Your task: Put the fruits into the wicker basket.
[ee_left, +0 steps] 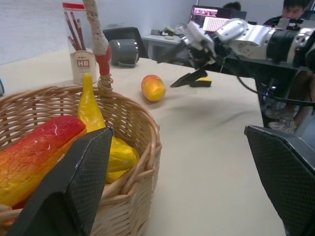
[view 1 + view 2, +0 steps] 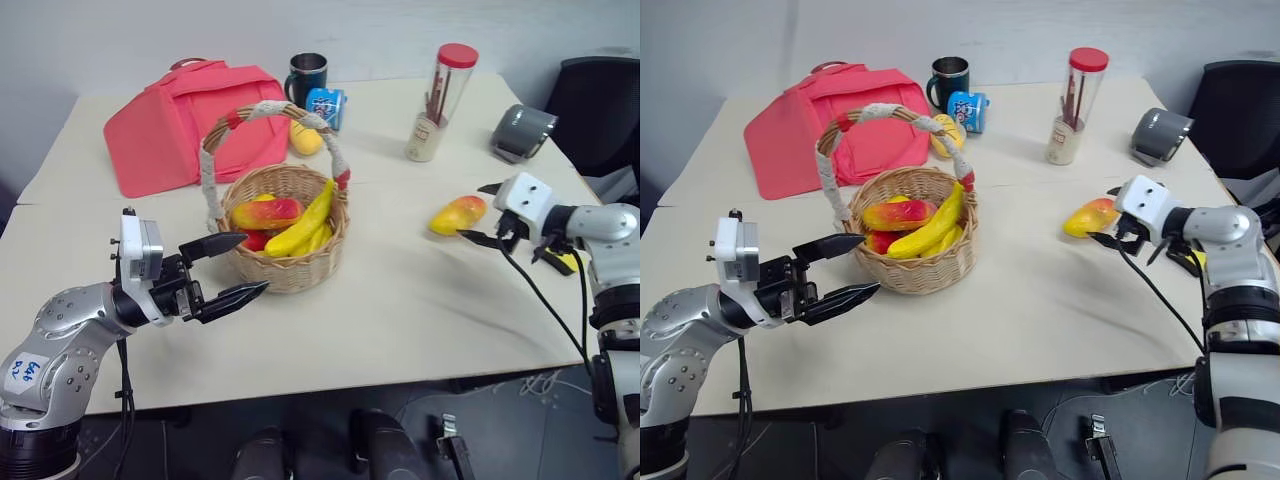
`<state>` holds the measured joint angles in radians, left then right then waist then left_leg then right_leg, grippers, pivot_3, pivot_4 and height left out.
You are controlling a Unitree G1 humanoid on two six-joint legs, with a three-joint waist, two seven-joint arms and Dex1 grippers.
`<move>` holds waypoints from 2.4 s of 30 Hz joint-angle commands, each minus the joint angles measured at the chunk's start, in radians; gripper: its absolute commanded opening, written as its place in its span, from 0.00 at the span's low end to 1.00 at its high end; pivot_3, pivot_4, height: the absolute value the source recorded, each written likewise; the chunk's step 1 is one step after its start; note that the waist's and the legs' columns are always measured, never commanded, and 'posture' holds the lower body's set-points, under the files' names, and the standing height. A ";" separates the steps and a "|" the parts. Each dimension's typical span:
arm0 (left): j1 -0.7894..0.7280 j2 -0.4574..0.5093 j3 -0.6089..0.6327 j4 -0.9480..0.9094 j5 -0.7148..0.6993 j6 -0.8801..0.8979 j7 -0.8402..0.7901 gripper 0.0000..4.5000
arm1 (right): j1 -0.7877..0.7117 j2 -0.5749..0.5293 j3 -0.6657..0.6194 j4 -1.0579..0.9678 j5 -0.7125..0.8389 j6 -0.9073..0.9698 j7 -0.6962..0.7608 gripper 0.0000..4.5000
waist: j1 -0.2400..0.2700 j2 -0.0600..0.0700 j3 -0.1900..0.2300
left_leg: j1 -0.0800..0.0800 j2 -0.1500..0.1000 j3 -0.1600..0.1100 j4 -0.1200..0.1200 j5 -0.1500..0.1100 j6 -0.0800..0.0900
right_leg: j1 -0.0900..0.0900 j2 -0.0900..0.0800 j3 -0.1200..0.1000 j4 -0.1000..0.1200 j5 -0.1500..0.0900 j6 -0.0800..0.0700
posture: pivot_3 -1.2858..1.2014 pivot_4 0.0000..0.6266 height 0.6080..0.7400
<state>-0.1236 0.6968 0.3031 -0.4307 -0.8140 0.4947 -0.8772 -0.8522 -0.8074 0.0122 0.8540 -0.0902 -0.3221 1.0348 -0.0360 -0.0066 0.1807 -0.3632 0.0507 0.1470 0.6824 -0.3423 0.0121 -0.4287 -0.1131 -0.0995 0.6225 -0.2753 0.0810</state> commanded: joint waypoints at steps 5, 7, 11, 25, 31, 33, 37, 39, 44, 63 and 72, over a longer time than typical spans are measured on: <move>0.021 -0.027 0.000 -0.080 0.000 -0.015 0.056 1.00 | -0.343 0.117 0.281 0.380 -0.335 0.051 -0.178 1.00 | -0.007 0.000 0.000 | -0.007 -0.002 0.003 0.003 0.001 0.003 | -0.007 -0.002 -0.001 0.001 0.002 0.003 | 0.52 0.24 1.00; 0.036 -0.026 0.010 -0.087 -0.001 -0.018 0.061 1.00 | -0.372 0.139 0.270 0.418 -0.323 0.091 -0.180 1.00 | -0.005 0.000 0.000 | -0.007 -0.002 0.001 0.002 0.002 0.002 | -0.007 -0.001 -0.001 0.002 0.002 0.003 | 0.52 0.24 1.00; 0.051 -0.029 0.018 -0.102 -0.001 -0.023 0.074 1.00 | -0.397 0.158 0.271 0.449 -0.327 0.121 -0.198 0.79 | -0.005 0.001 0.000 | -0.007 -0.002 0.001 0.002 0.002 0.002 | -0.006 -0.001 -0.002 0.004 0.002 0.003 | 0.52 0.24 1.00; 0.263 -0.057 0.231 -0.116 -0.001 -0.093 0.115 1.00 | -0.232 0.120 0.060 -0.396 0.390 0.697 0.567 0.61 | -0.017 0.004 0.002 | -0.007 0.004 -0.002 0.001 0.002 0.001 | -0.004 -0.002 -0.002 0.003 0.002 0.002 | 0.52 0.24 1.00; 0.333 -0.080 0.261 -0.079 0.023 -0.133 0.105 1.00 | -0.159 0.331 0.020 -0.782 0.604 0.951 0.307 0.61 | -0.013 0.003 0.002 | -0.005 0.004 -0.003 0.002 0.000 -0.002 | -0.004 -0.002 -0.005 0.002 0.002 -0.001 | 0.52 0.24 1.00; 0.334 -0.085 0.253 -0.080 0.027 -0.142 0.112 1.00 | -0.147 0.428 0.029 -0.798 0.575 0.919 0.183 0.61 | -0.014 0.003 0.002 | -0.006 0.004 -0.003 0.002 0.000 -0.003 | -0.006 -0.002 -0.005 0.003 0.001 -0.002 | 0.52 0.24 1.00; 0.324 -0.098 0.234 -0.093 0.034 -0.151 0.129 1.00 | -0.121 0.506 0.066 -0.778 0.493 0.787 0.079 0.61 | 0.002 0.002 0.001 | -0.010 0.003 -0.001 0.001 0.000 -0.003 | -0.011 -0.001 -0.005 0.006 0.001 -0.003 | 0.52 0.24 1.00; 0.319 -0.105 0.229 -0.102 0.034 -0.155 0.141 1.00 | -0.117 0.537 0.087 -0.754 0.461 0.715 0.053 0.76 | 0.004 0.002 0.001 | -0.012 0.000 0.000 0.001 0.000 0.000 | -0.012 -0.001 -0.005 0.006 0.002 -0.002 | 0.52 0.24 1.00; 0.343 -0.095 0.222 -0.118 0.024 -0.140 0.130 1.00 | -0.104 0.570 0.091 -0.734 0.446 0.639 0.022 0.98 | 0.001 0.001 0.000 | -0.012 -0.001 0.003 0.001 -0.001 0.002 | -0.012 -0.001 -0.004 0.005 0.003 0.000 | 0.52 0.24 1.00; 0.291 -0.072 0.229 -0.100 0.013 -0.137 0.140 1.00 | -0.219 0.378 0.015 -0.193 0.416 0.425 0.254 0.98 | -0.030 0.000 0.000 | -0.007 0.002 0.005 0.001 0.002 -0.001 | -0.012 0.000 -0.003 0.006 0.002 -0.002 | 0.52 0.24 1.00; 0.280 -0.072 0.214 -0.105 0.010 -0.129 0.142 1.00 | -0.460 0.550 0.026 0.208 0.317 0.267 0.283 0.73 | -0.023 0.000 0.000 | -0.011 0.002 0.005 0.000 0.001 0.000 | -0.013 0.000 -0.004 0.006 0.002 -0.002 | 0.52 0.24 1.00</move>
<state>0.1582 0.6143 0.5084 -0.5057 -0.7916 0.3703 -0.7348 -1.2704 -0.2609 0.0488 1.0280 0.2351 -0.0224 1.3176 -0.0592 -0.0067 0.1808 -0.3741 0.0528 0.1514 0.6825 -0.3410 0.0120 -0.4419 -0.1130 -0.1032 0.6283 -0.2734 0.0790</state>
